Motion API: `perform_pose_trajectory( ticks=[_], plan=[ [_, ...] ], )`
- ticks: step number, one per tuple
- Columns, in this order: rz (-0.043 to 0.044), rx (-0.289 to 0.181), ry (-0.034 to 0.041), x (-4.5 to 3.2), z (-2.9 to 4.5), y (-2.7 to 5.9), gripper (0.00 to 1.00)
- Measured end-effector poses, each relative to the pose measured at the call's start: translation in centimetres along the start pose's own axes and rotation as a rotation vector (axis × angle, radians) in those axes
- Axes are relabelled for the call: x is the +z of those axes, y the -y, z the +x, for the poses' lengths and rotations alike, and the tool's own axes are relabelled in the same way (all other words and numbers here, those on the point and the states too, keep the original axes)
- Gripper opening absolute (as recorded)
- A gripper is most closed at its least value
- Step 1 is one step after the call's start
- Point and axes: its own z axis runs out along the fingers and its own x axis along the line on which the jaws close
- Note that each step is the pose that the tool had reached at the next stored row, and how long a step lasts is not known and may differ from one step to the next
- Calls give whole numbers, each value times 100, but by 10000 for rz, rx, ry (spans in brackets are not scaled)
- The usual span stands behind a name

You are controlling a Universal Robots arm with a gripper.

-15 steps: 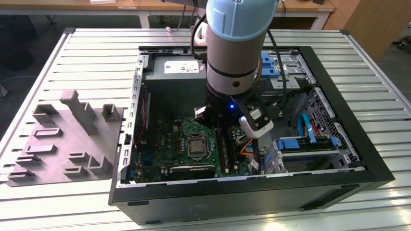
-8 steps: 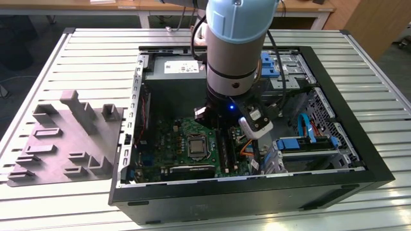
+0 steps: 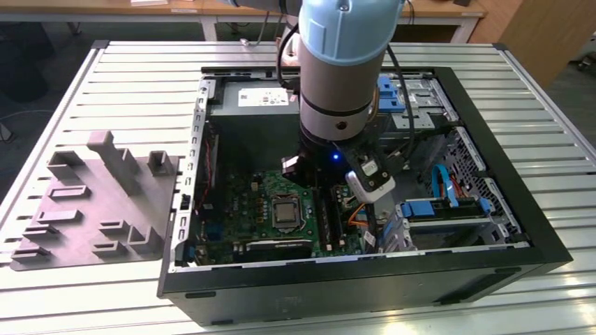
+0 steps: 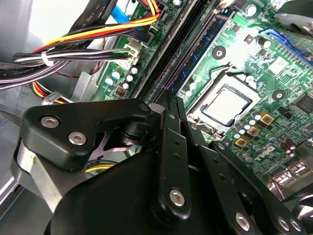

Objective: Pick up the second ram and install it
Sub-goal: 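Insert the second ram into the second slot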

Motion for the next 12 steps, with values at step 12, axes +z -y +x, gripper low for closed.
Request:
perform_pose_trajectory(
  ticks=[12],
  plan=[
    [0, 1, 1, 10, 0, 0, 12]
  ],
)
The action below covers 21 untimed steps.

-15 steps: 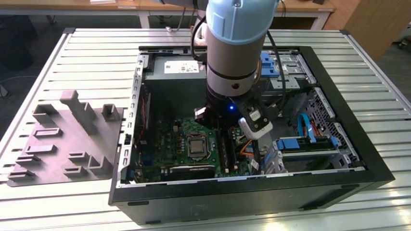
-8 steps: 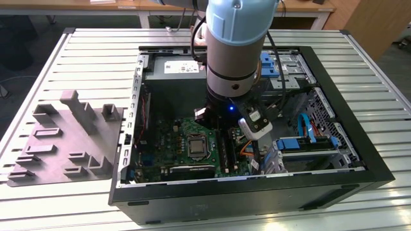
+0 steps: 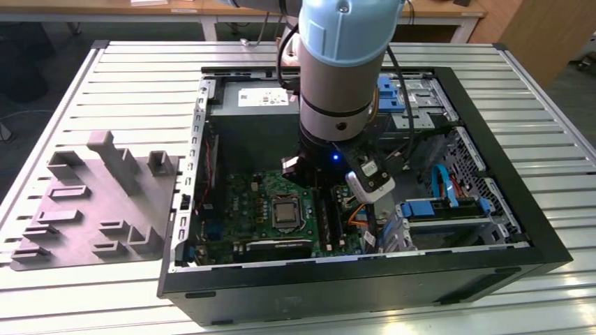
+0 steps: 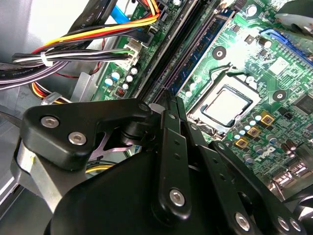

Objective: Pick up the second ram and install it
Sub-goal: 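Insert the second ram into the second slot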

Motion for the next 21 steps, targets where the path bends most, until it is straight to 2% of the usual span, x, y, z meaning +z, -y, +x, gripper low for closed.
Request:
perform_pose_trajectory(
  ticks=[21],
  plan=[
    [11, 215, 14, 17, -6, 1, 12]
  ],
)
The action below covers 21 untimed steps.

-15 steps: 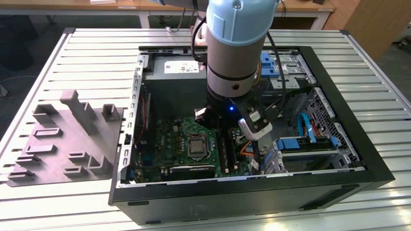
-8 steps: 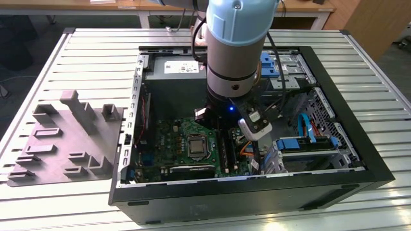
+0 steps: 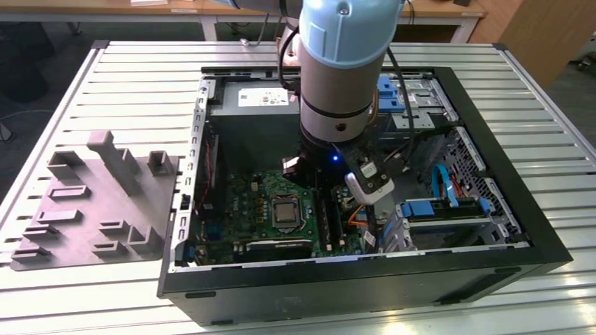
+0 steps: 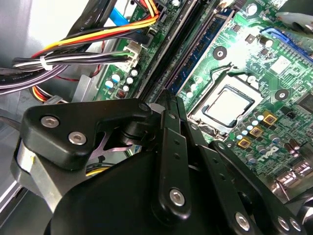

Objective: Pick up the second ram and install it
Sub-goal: 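Insert the second ram into the second slot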

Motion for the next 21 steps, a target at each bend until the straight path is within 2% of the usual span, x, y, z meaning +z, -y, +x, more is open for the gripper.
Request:
perform_pose_trajectory(
  ticks=[21],
  plan=[
    [5, 87, 6, 15, 1, 1, 12]
  ],
)
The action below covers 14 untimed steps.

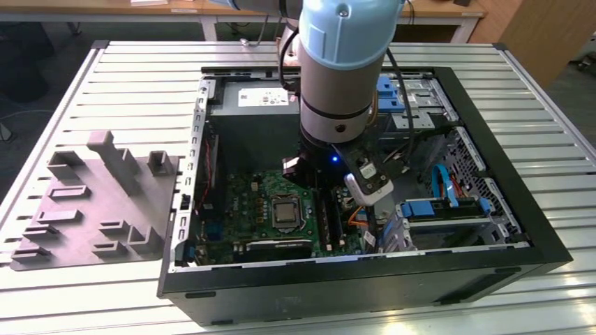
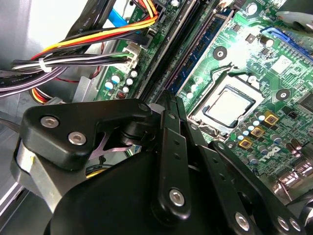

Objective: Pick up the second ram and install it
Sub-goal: 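Insert the second ram into the second slot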

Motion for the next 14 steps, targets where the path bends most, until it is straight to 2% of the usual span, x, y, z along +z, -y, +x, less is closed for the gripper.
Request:
perform_pose_trajectory(
  ticks=[14],
  plan=[
    [-4, 0, 1, 17, 1, 1, 12]
  ],
)
